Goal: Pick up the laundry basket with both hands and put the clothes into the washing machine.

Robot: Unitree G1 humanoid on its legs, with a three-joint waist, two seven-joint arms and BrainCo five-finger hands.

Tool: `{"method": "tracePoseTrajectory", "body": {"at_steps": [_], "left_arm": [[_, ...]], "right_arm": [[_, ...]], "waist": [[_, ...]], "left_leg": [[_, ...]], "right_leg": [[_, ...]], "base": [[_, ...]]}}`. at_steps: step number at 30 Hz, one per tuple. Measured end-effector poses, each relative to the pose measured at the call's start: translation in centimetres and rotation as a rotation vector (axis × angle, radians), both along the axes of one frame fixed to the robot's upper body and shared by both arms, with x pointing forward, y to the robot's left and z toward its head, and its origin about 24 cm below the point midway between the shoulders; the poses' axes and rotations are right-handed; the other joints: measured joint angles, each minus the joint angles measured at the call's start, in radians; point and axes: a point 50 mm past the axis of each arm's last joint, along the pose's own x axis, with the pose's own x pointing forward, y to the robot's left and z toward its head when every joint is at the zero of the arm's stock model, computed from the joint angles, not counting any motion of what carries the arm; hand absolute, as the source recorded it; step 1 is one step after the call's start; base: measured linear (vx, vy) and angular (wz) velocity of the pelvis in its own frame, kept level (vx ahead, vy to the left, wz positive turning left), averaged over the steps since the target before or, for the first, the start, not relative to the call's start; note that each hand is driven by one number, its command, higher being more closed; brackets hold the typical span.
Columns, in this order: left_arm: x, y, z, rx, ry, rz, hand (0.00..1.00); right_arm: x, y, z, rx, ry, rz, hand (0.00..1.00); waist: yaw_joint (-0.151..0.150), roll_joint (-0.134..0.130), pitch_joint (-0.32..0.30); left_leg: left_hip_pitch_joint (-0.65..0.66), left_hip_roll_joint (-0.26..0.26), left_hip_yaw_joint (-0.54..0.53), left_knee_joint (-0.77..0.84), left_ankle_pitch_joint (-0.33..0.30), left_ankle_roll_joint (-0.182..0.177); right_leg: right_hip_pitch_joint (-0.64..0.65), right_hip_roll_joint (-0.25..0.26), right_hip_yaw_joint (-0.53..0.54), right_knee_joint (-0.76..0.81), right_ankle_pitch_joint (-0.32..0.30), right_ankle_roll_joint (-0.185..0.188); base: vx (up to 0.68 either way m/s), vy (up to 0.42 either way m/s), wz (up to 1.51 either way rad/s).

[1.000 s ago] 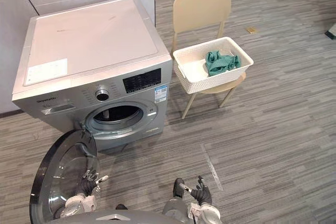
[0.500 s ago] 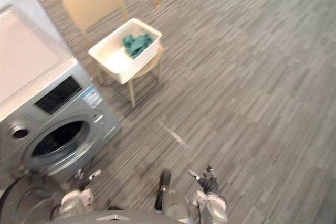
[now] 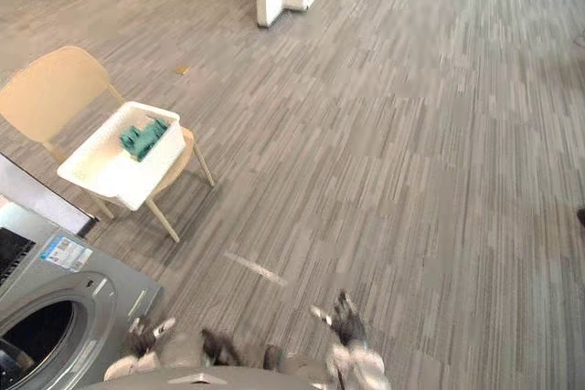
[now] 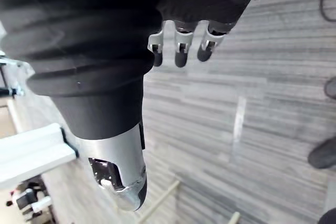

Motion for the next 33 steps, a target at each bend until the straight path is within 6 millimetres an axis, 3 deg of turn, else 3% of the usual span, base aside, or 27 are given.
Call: {"method": "tracePoseTrajectory", "body": {"at_steps": [1, 2, 3, 4, 5, 6, 7, 8, 9, 10, 12, 14, 17, 18, 19, 20, 21, 22, 23, 24, 25, 28, 30, 33], "left_arm": [[-0.1, -0.1, 0.0, -0.004, 0.001, 0.004, 0.0], [-0.2, -0.1, 0.0, -0.006, 0.003, 0.011, 0.0], [-0.7, 0.1, -0.1, -0.004, 0.01, 0.017, 0.0], [-0.8, 0.6, -0.1, 0.006, 0.016, 0.015, 0.0], [-0.6, 0.7, 0.0, 0.011, 0.013, 0.011, 0.0], [-0.5, 0.5, 0.0, 0.01, 0.014, 0.002, 0.0], [-0.5, 0.9, 0.0, 0.023, 0.018, -0.013, 0.0], [-0.5, 1.1, 0.0, 0.029, 0.019, -0.019, 0.0], [-0.6, 1.0, 0.1, 0.027, 0.015, -0.019, 0.0], [-0.4, 0.9, 0.2, 0.024, 0.005, -0.016, 0.0], [-0.2, 0.9, 0.3, 0.024, -0.003, -0.017, 0.0], [-0.3, 0.9, 0.2, 0.024, 0.009, -0.021, 0.0], [-0.9, 0.9, -0.4, 0.019, 0.056, -0.015, 0.0], [-1.1, 1.0, -0.4, 0.024, 0.062, -0.014, 0.0], [-1.7, 1.6, -0.5, 0.04, 0.076, -0.009, 0.0], [-2.1, 2.2, -0.4, 0.062, 0.087, -0.011, 0.0], [-2.3, 1.6, -0.7, 0.047, 0.103, -0.013, 0.0], [-3.1, 0.2, -1.0, 0.01, 0.122, -0.003, 0.0], [-3.7, -0.3, -1.2, -0.007, 0.139, 0.004, 0.0], [-3.2, -0.8, -1.1, -0.028, 0.117, 0.016, 0.0], [-2.8, -0.7, -0.9, -0.03, 0.102, 0.023, 0.0], [-2.3, -0.3, -0.5, -0.023, 0.064, 0.027, 0.0], [-2.0, -0.3, -0.3, -0.022, 0.048, 0.024, 0.0], [-1.6, -0.4, -0.1, -0.019, 0.032, 0.016, 0.0]], "right_arm": [[0.8, 0.4, 0.3, 0.002, -0.019, 0.022, 0.0], [1.0, 0.7, 0.3, 0.004, -0.023, 0.038, 0.0], [1.4, 1.3, 0.3, 0.01, -0.027, 0.069, 0.0], [1.5, 2.2, 0.3, 0.028, -0.029, 0.087, 0.0], [1.7, 2.4, 0.3, 0.032, -0.033, 0.088, 0.0], [1.9, 2.9, 0.3, 0.048, -0.041, 0.091, 0.0], [2.0, 3.6, 0.3, 0.071, -0.046, 0.089, 0.0], [1.7, 3.8, 0.2, 0.079, -0.039, 0.086, 0.0], [1.4, 4.0, 0.1, 0.088, -0.032, 0.095, 0.0], [1.4, 3.9, 0.1, 0.087, -0.037, 0.1, 0.0], [1.7, 3.6, 0.4, 0.085, -0.055, 0.092, 0.0], [1.6, 3.1, 0.9, 0.084, -0.08, 0.065, 0.0], [0.7, 2.1, 1.4, 0.07, -0.099, 0.007, 0.0], [0.4, 2.1, 1.5, 0.07, -0.101, 0.005, 0.0], [-0.1, 2.2, 1.5, 0.074, -0.1, 0.005, 0.0], [-0.4, 2.3, 1.6, 0.071, -0.102, 0.015, 0.0], [-0.4, 2.0, 1.7, 0.06, -0.102, 0.025, 0.0], [-0.1, 1.1, 2.2, 0.027, -0.118, 0.045, 0.0], [0.3, 0.9, 2.5, 0.02, -0.134, 0.047, 0.0], [0.6, 0.5, 2.9, 0.012, -0.154, 0.039, 0.0], [0.4, 0.4, 2.9, 0.016, -0.151, 0.033, 0.0], [0.0, 0.2, 3.2, 0.028, -0.164, 0.009, 0.0], [-0.1, -0.2, 3.8, 0.021, -0.192, -0.011, 0.0], [0.5, -0.5, 4.7, 0.009, -0.239, -0.041, 0.0]], "waist": [[0.01, -0.002, -0.001], [0.015, -0.004, -0.005], [0.016, -0.012, -0.016], [0.012, -0.031, -0.034], [0.013, -0.039, -0.035], [0.015, -0.045, -0.031], [0.013, -0.056, -0.032], [0.011, -0.062, -0.032], [0.009, -0.07, -0.038], [0.007, -0.071, -0.041], [-0.004, -0.065, -0.044], [-0.015, -0.061, -0.045], [-0.021, -0.058, -0.045], [-0.024, -0.062, -0.047], [-0.03, -0.087, -0.065], [-0.032, -0.109, -0.086], [-0.031, -0.077, -0.082], [-0.022, -0.004, -0.114], [-0.021, 0.018, -0.112], [-0.031, 0.037, -0.094], [-0.027, 0.038, -0.079], [-0.013, 0.014, -0.071], [-0.018, 0.005, -0.068], [-0.02, -0.004, -0.061]], "left_leg": [[0.012, -0.056, -0.054, -0.085, 0.012, 0.017], [0.021, -0.067, -0.068, -0.091, 0.013, 0.04], [0.039, -0.08, -0.081, -0.093, 0.019, 0.111], [0.068, -0.1, -0.073, -0.109, 0.022, 0.132], [0.086, -0.105, -0.064, -0.116, 0.014, 0.141], [0.118, -0.105, -0.062, -0.117, 0.003, 0.153], [0.158, -0.109, -0.067, -0.122, 0.0, 0.157], [0.183, -0.121, -0.074, -0.136, 0.001, 0.156], [0.229, -0.143, -0.08, -0.185, 0.006, 0.149], [0.265, -0.148, -0.099, -0.22, 0.012, 0.14], [0.288, -0.148, -0.153, -0.269, 0.017, 0.116], [0.294, -0.146, -0.205, -0.299, 0.013, 0.085], [0.321, -0.134, -0.28, -0.28, -0.031, 0.004], [0.328, -0.132, -0.297, -0.262, -0.045, -0.014], [0.33, -0.13, -0.335, -0.213, -0.083, -0.048], [0.325, -0.111, -0.359, -0.148, -0.125, -0.08], [0.328, -0.072, -0.375, -0.125, -0.145, -0.1], [0.327, 0.008, -0.387, -0.087, -0.148, -0.12], [0.303, 0.035, -0.397, -0.031, -0.134, -0.106], [0.234, 0.088, -0.406, 0.138, -0.061, -0.045], [0.177, 0.136, -0.397, 0.298, 0.036, 0.018], [0.087, 0.157, -0.311, 0.564, 0.015, 0.043], [0.057, 0.127, -0.25, 0.521, 0.009, 0.04], [0.046, 0.043, -0.199, 0.221, -0.012, 0.017]], "right_leg": [[0.021, 0.005, 0.031, 0.027, -0.044, 0.016], [0.024, 0.004, 0.042, 0.049, -0.068, 0.016], [0.027, 0.001, 0.057, 0.084, -0.105, 0.03], [0.016, -0.027, 0.058, 0.19, -0.17, 0.152], [-0.023, -0.04, 0.062, 0.308, -0.188, 0.232], [-0.119, -0.073, 0.054, 0.542, -0.143, 0.341], [-0.167, -0.115, 0.027, 0.694, -0.118, 0.326], [-0.179, -0.148, 0.01, 0.734, -0.126, 0.307], [-0.191, -0.215, -0.012, 0.733, -0.151, 0.242], [-0.191, -0.257, -0.025, 0.663, -0.176, 0.178], [-0.22, -0.287, 0.002, 0.536, -0.187, 0.153], [-0.266, -0.313, 0.087, 0.388, -0.145, 0.168], [-0.276, -0.384, 0.174, 0.118, 0.046, 0.194], [-0.269, -0.395, 0.173, 0.103, 0.07, 0.193], [-0.252, -0.405, 0.177, 0.112, 0.087, 0.193], [-0.249, -0.387, 0.196, 0.15, 0.15, 0.249], [-0.252, -0.353, 0.175, 0.19, 0.126, 0.243], [-0.239, -0.285, 0.153, 0.208, 0.08, 0.216], [-0.234, -0.265, 0.136, 0.219, 0.06, 0.202], [-0.193, -0.243, 0.1, 0.22, 0.037, 0.181], [-0.13, -0.225, 0.075, 0.207, 0.025, 0.157], [0.007, -0.216, 0.023, 0.119, -0.002, 0.117], [0.059, -0.216, -0.003, 0.06, 0.0, 0.112], [0.096, -0.237, -0.036, 0.003, 0.001, 0.12]], "base": [[0.27, 0.07, -0.45], [0.23, 0.068, -0.52], [0.3, 0.058, -0.33], [0.27, 0.025, -0.28], [0.34, 0.005, -0.18], [0.34, -0.017, -0.01], [0.33, -0.025, 0.16], [0.4, -0.048, 0.35], [0.32, -0.059, 0.34], [0.31, -0.076, 0.34], [0.26, -0.185, 0.53], [0.23, -0.247, 0.69], [0.24, -0.29, 0.71], [0.28, -0.404, 0.91], [0.27, -0.435, 0.85], [0.37, -0.651, 0.78], [0.39, -0.579, 0.26], [0.32, -0.392, -0.02], [0.35, -0.356, 0.09], [0.33, -0.395, 0.43], [0.3, -0.401, 0.49], [0.28, -0.26, 0.28], [0.3, -0.124, 0.35], [0.31, -0.002, 0.25]]}}
